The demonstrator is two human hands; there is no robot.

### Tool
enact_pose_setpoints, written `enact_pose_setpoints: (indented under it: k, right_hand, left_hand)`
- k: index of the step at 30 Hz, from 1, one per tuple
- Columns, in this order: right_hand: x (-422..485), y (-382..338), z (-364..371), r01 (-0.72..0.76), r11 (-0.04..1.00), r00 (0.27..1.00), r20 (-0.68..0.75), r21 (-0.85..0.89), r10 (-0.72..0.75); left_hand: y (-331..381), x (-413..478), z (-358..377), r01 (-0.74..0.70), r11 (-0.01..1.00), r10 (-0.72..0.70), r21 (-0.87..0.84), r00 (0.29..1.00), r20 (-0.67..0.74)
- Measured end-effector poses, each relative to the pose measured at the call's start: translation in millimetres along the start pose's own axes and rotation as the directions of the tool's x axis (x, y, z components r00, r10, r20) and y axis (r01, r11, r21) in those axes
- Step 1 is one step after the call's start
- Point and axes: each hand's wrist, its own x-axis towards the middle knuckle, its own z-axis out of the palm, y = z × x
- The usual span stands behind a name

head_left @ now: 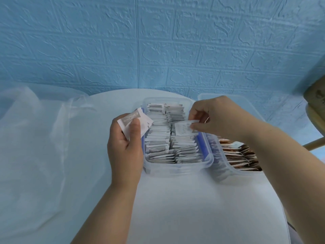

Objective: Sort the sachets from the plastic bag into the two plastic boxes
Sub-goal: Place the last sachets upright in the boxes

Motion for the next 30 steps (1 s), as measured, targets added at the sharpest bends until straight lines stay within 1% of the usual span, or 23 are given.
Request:
enact_pose_setpoints:
  k: [4, 8, 11, 14, 17, 22, 28, 30]
  right_hand:
    - [3, -4, 6, 0.0, 0.999, 1.0, 0.01, -0.04, 0.0]
    - [4, -1, 14, -0.027, 0.998, 0.994, 0.105, -0.063, 0.033]
    - [2, 2, 16, -0.038, 0.997, 0.989, 0.14, -0.061, 0.046]
    - [5, 1, 13, 0.017, 0.999, 0.993, 0.114, -0.044, -0.011]
    - [9, 1, 14, 0.052, 0.996, 0.994, 0.105, -0.074, -0.044]
    - [5, 10, 20, -0.047, 0.995, 0.99, 0.127, -0.093, 0.059]
    - [6, 11, 22, -0.056, 0.997, 0.991, 0.123, -0.044, 0.061]
    - [6, 12, 24, -0.057, 0.997, 0.989, 0.134, -0.052, 0.064]
  left_hand:
    - [0, 0, 0, -0.002, 1.0, 0.002, 0.005, 1.0, -0.002]
    - [0, 0, -1, 0.0, 1.0, 0.0, 0.009, 1.0, 0.002]
    - [1, 0, -1, 0.001, 1.0, -0.001, 0.01, 1.0, 0.003]
    - [1, 1, -1, 0.0, 1.0, 0.0, 0.019, 1.0, 0.003]
    - [1, 0, -1, 0.0, 1.0, 0.0, 0.026, 1.0, 0.004]
    - [0, 1, 0, 0.006, 1.0, -0.006, 0.024, 1.0, 0.007]
    - [1, 0, 0, -0.012, 0.999, 0.011, 0.034, 1.0, 0.008]
    - [1, 1, 0, -0.012, 1.0, 0.011, 0.028, 1.0, 0.01]
